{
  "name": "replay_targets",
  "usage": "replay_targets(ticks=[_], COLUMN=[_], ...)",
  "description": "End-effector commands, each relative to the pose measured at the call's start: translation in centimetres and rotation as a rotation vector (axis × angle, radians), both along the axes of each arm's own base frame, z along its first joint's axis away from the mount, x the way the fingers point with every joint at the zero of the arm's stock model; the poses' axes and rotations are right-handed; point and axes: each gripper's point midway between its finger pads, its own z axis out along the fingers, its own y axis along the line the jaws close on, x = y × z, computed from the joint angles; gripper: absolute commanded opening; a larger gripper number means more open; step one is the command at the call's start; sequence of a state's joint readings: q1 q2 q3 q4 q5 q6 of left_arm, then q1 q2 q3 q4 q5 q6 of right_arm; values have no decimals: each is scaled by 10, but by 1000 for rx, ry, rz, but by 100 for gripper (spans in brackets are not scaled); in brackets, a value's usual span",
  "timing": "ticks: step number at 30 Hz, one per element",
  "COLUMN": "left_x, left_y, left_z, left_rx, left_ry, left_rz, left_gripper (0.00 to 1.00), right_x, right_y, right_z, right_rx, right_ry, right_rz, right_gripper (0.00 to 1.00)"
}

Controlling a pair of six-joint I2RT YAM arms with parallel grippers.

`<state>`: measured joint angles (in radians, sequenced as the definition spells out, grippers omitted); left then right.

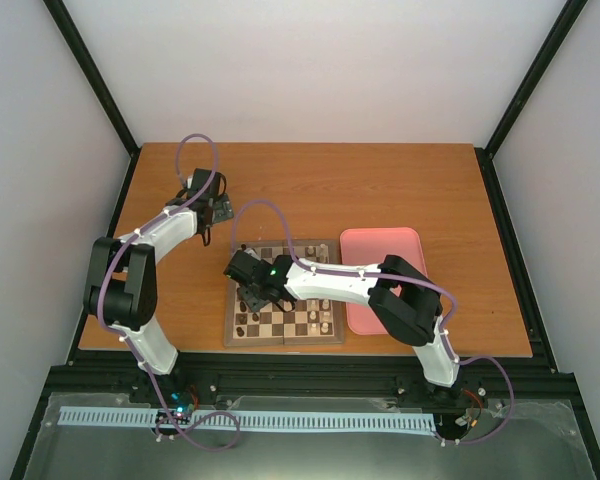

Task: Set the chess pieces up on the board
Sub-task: Adjust the chess piece on the chessboard, then move the chess piece to the chessboard.

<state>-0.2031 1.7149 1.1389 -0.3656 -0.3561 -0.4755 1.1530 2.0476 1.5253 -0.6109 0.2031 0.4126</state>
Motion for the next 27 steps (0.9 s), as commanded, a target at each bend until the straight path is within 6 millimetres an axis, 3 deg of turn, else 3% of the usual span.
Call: replay_targets(ticks=[1,10,15,27], left_x=[9,10,10,8], left_y=[-3,-4,-3,-3], left_z=[10,10,9,10], left_rx=[10,9,10,9], left_ry=[-20,-20,-16,-17], left_rz=[-8,-8,-7,-5], left_gripper=[100,100,100,100], right_x=[-1,-13,-32,-58], right_y=[3,0,1,-4], right_z=[7,29,38,23], right_rx=[27,74,81,41], right_ry=[10,18,31,80], right_rz=[8,41,91,112], right_gripper=[37,38,38,34])
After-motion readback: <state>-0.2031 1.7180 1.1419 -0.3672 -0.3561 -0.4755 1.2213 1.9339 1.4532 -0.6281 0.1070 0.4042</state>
